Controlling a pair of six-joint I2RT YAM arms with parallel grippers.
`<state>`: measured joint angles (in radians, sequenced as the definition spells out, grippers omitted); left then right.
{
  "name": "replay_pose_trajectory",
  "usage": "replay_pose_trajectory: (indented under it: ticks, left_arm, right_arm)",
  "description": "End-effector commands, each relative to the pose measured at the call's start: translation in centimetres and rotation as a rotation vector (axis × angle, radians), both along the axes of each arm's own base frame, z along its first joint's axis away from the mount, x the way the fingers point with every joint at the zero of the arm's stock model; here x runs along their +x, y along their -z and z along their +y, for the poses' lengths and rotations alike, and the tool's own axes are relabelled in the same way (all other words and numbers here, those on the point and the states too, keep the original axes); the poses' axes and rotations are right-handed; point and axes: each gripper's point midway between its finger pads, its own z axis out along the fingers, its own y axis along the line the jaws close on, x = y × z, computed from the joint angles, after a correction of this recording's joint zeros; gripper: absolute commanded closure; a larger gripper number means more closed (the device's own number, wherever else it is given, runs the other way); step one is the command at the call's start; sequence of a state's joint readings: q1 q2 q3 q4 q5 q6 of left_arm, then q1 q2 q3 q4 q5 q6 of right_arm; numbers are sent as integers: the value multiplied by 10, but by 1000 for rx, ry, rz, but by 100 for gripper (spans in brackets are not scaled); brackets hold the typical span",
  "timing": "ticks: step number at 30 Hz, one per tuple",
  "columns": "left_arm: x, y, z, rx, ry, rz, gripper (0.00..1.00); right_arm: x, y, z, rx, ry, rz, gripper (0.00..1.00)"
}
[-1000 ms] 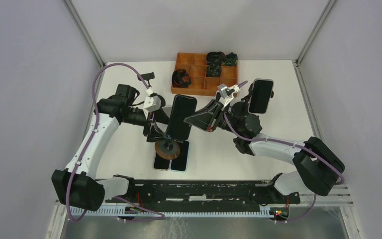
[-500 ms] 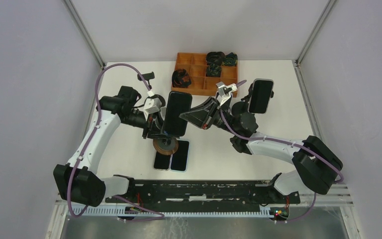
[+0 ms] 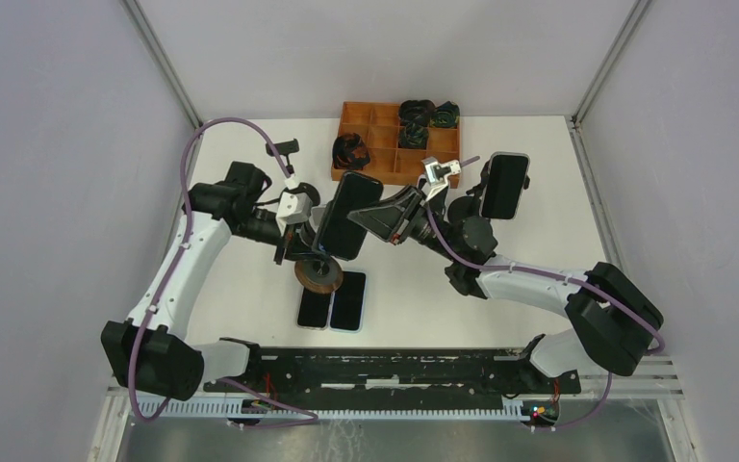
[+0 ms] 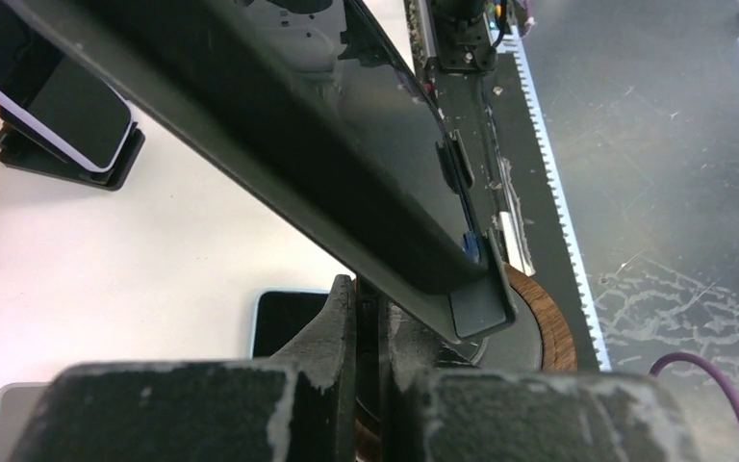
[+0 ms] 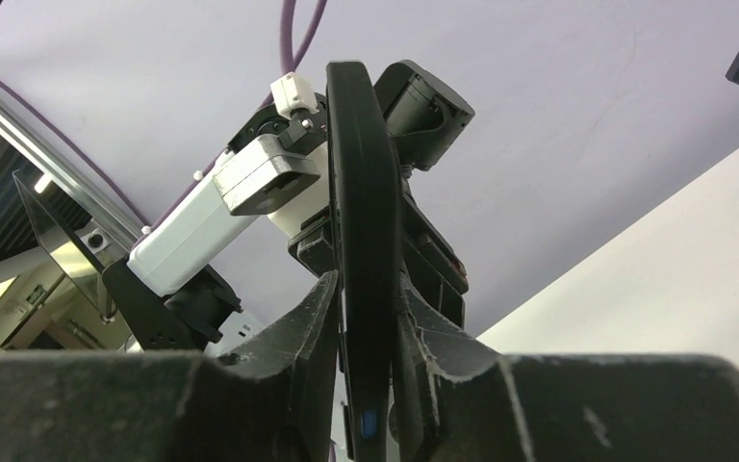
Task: Remove the phone from the phone stand
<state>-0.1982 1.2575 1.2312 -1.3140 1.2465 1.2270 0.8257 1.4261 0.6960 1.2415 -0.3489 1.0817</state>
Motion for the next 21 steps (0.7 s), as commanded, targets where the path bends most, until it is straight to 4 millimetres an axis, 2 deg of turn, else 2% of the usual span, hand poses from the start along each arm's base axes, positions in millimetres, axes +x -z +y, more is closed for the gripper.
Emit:
replay_pose_trajectory:
  ticks: [1,6,10,14,21]
  left_arm:
    - [1,-15,2,-12,21,-133,98]
    - [-1,-15,3,-9,24,-143,98]
    - [-2,-18,2,-20,25,-142,98]
    - [-2,-19,1,-23,26,-140,98]
    - [4,-19,2,-17,17,-152,98]
  right_arm:
    - [-8,-35,0,82,-20,-46,67]
    - [-5,-35,1,84,-19,-25,65]
    - [-4,-32,-1,84,-13,-9,75]
    - [-3,-33,-12,83,7,-14,74]
    - [-9,-33,-46,90,55,-28,75]
